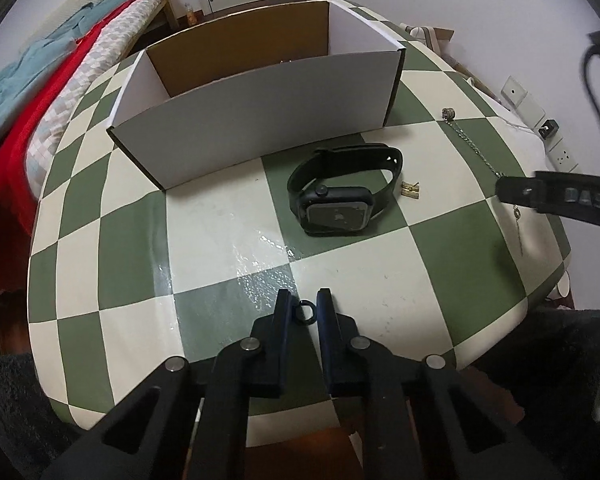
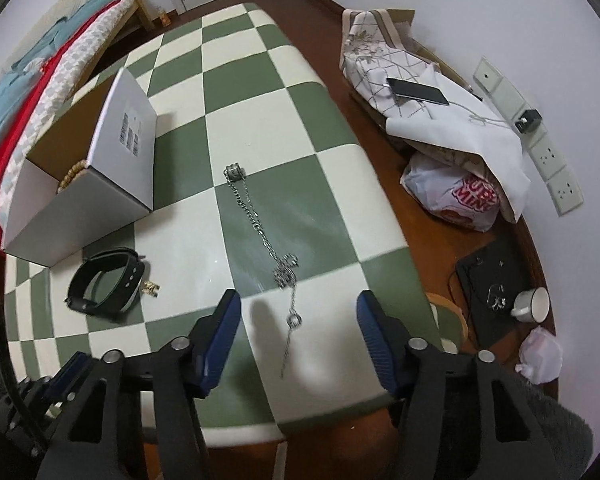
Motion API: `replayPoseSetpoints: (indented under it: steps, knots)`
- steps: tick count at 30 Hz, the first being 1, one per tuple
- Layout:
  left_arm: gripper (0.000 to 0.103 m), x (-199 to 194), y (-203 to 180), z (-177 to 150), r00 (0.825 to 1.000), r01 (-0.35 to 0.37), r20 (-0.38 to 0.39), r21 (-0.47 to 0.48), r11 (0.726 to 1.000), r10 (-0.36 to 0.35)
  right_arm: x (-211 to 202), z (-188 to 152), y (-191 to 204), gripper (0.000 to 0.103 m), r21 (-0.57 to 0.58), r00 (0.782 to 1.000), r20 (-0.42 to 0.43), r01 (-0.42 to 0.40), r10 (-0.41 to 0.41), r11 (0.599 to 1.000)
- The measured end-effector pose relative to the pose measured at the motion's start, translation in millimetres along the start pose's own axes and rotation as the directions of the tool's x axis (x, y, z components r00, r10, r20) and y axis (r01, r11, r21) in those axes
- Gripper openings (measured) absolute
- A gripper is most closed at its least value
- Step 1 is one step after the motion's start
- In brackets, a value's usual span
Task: Organize jewelry
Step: 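Grasp another black ring with the left tool while the right tool grasps a chain, then lower the ring and chain into the white box and open both tools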
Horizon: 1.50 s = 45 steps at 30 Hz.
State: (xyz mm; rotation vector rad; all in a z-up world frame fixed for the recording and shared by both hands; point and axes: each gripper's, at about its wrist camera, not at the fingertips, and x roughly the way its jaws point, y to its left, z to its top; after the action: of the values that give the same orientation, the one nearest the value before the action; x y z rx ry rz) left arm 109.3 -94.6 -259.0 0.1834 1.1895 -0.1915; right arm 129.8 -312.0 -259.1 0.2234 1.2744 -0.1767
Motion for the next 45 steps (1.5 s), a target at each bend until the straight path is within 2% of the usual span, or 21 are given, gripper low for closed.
replayPoseSetpoints:
  steps: [2, 6, 7, 8, 9, 19, 29, 36, 45]
  knots:
    - [0.010, 0, 3, 0, 1.000, -0.001, 0.001, -0.007, 1.000, 0.001, 8, 2, 4, 0.054, -0.011, 1.000, -0.007, 0.015, -0.015, 1.000]
    - [0.010, 1, 10, 1, 1.000, -0.012, 0.006, -0.018, 1.000, 0.012, 12, 5, 14, 0.041, -0.053, 0.998, 0.031, 0.060, -0.058, 0.997]
    - [0.010, 1, 12, 1, 1.000, -0.014, 0.006, -0.023, 1.000, 0.014, 12, 5, 16, 0.031, -0.065, 0.997, 0.044, 0.070, -0.067, 0.995]
    - [0.010, 3, 13, 2, 1.000, -0.015, 0.006, -0.027, 1.000, 0.015, 12, 5, 17, 0.014, -0.071, 0.997, 0.052, 0.068, -0.064, 0.995]
    - [0.010, 3, 15, 2, 1.000, -0.017, 0.006, -0.030, 0.999, 0.017, 12, 5, 18, 0.007, -0.076, 0.996, 0.056, 0.072, -0.068, 0.995]
    - [0.010, 3, 22, 4, 1.000, -0.018, 0.008, -0.056, 0.998, 0.019, 4, -18, 29, 0.007, -0.124, 0.997, 0.050, 0.058, -0.052, 0.991]
    - [0.010, -32, 44, 19, 0.994, -0.037, 0.101, -0.104, 0.994, 0.047, -28, -18, 28, 0.006, -0.079, 0.993, 0.122, 0.011, -0.001, 0.997]
    - [0.010, -64, 66, 39, 0.980, -0.056, 0.182, -0.153, 0.987, 0.084, -75, 0, 30, 0.006, -0.078, 0.976, 0.211, -0.031, 0.047, 0.997]
    - [0.010, -97, 80, 69, 0.956, -0.080, 0.262, -0.191, 0.978, 0.129, -128, 21, 56, 0.006, -0.110, 0.944, 0.306, -0.092, 0.122, 0.990]
